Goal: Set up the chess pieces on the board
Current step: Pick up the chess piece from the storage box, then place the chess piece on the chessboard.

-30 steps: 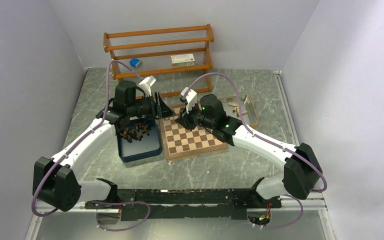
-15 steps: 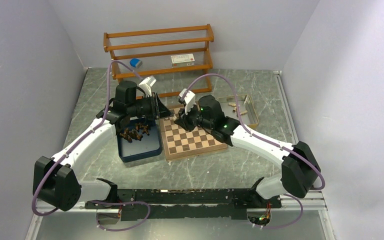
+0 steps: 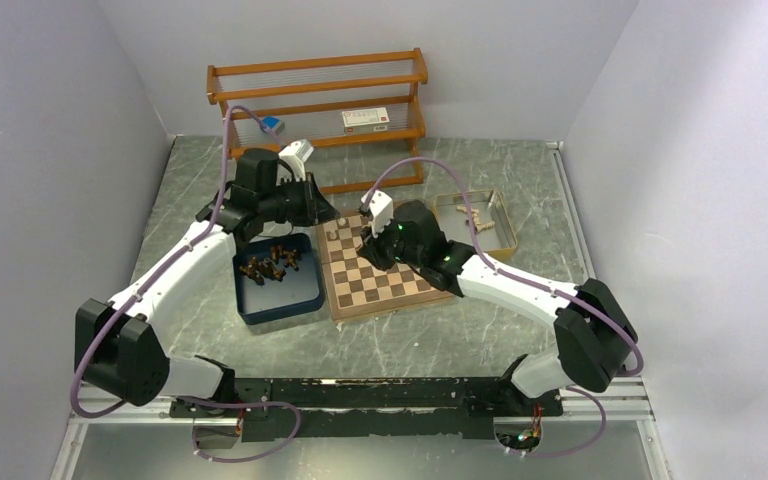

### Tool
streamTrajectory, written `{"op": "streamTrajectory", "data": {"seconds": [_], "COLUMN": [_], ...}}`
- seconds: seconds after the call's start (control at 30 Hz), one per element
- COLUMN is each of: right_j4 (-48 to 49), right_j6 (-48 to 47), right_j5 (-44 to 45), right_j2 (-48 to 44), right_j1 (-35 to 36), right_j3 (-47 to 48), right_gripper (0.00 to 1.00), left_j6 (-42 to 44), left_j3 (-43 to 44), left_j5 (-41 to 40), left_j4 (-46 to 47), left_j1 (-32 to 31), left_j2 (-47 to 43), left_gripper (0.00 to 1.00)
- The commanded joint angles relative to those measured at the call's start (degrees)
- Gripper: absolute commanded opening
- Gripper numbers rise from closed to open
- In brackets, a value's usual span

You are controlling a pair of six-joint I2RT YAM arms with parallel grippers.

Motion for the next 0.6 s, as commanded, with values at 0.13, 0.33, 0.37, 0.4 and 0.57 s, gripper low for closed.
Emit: {"op": "streamTrajectory", "data": {"seconds": [0.13, 0.33, 0.37, 0.4, 0.57], "right_j4": [-2.22, -1.64, -1.55, -1.82, -5.93], "right_j6": [8.08, 15.64, 16.23, 16.77, 20.27], "right_j5": [11.07, 11.52, 11.85, 12.09, 12.39], "right_j2": [-3.49, -6.91, -7.46, -7.92, -9.00], "right_j1": [-1.47, -4.47, -5.07, -5.61, -9.61], "right_j3": [0.03, -2.77, -3.33, -3.83, -4.02], "right_gripper": [0.06, 0.07, 0.07, 0.07, 0.06], "left_j6": [6.34, 5.02, 4.94, 4.97, 5.69], "left_j3": [7.58, 13.45, 14.26, 15.08, 18.60], "left_j5": [-22.33, -28.91, -30.00, -31.27, -37.07], "left_j4": [-4.07, -1.97, -1.47, -0.98, 0.05], "left_j1": [-2.53, -6.99, -7.64, -8.32, -11.94], "left_j2": [6.66, 14.50, 15.89, 17.17, 23.12], "left_gripper": [0.05, 0.05, 0.05, 0.05, 0.05]}}
